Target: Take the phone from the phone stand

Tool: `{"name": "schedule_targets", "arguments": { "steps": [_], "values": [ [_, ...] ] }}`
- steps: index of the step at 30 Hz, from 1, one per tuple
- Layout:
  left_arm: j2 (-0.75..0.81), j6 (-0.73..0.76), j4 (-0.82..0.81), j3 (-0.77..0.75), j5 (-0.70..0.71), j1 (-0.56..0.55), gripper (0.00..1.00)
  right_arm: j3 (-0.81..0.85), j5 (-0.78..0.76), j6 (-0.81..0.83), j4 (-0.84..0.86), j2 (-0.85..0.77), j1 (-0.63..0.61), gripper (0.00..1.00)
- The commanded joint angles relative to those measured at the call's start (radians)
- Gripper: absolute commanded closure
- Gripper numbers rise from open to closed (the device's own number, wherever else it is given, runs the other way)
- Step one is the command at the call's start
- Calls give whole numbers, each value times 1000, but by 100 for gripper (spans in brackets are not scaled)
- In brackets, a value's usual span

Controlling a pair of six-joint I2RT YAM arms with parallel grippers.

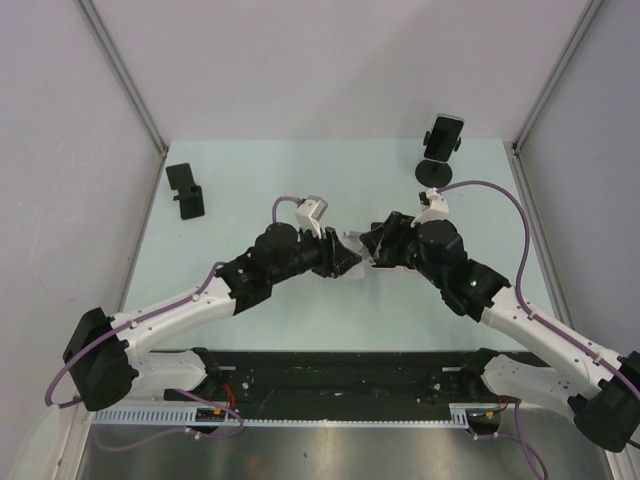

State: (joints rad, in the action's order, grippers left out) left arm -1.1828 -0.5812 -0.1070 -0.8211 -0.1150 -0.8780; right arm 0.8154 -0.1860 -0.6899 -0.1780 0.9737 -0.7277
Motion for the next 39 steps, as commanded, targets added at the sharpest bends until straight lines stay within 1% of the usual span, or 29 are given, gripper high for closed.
{"name": "schedule_targets", "arguments": {
  "steps": [1, 2, 8, 15, 19, 22, 25, 26, 28, 29, 31, 32, 33, 34, 36, 37, 38, 39],
  "values": [
    [-26, -94, -42, 31, 54, -12, 52, 2, -75, -43, 107, -21, -29, 99],
    [-29, -107, -42, 34, 57, -12, 55, 2, -78, -45, 112, -20, -39, 98],
    [-29, -143, -42, 71, 112, -15, 54, 1, -98, -48, 123, -17, -59, 98],
    [-52, -160, -43, 65, 103, -15, 53, -1, -109, -54, 137, -10, -75, 98],
    [-61, -170, -57, 56, 87, -15, 56, -2, -102, -57, 147, 6, -85, 98],
    [-60, -178, -66, 56, 89, -15, 60, -4, -101, -62, 160, 20, -102, 98],
    [-58, -181, -74, 59, 90, -15, 71, -4, -105, -60, 169, 33, -116, 98],
    [-57, -183, -74, 60, 92, -15, 78, -4, -104, -60, 169, 37, -118, 98],
    [-49, -186, -76, 69, 103, -15, 85, -4, -104, -60, 169, 48, -122, 98],
    [-46, -187, -76, 74, 107, -15, 92, -4, -104, -59, 167, 49, -124, 97],
    [-35, -189, -76, 86, 113, -13, 99, -4, -104, -59, 169, 59, -125, 95],
    [-26, -190, -76, 92, 112, -12, 100, -4, -104, -57, 167, 60, -125, 90],
    [-21, -190, -76, 102, 141, -10, 100, -4, -102, -56, 167, 60, -125, 85],
    [-18, -195, -76, 105, 141, -7, 100, -4, -102, -47, 167, 59, -125, 73],
    [-8, -201, -76, 120, 133, 13, 100, -4, -107, -33, 167, 51, -127, 56],
    [-3, -206, -76, 123, 123, 23, 100, -4, -110, -16, 167, 37, -125, 39],
    [3, -209, -76, 129, 123, 49, 100, -4, -115, -7, 169, 28, -127, 32],
    [8, -213, -76, 141, 89, 66, 100, -4, -121, 4, 166, 17, -127, 25]
  ]
}}
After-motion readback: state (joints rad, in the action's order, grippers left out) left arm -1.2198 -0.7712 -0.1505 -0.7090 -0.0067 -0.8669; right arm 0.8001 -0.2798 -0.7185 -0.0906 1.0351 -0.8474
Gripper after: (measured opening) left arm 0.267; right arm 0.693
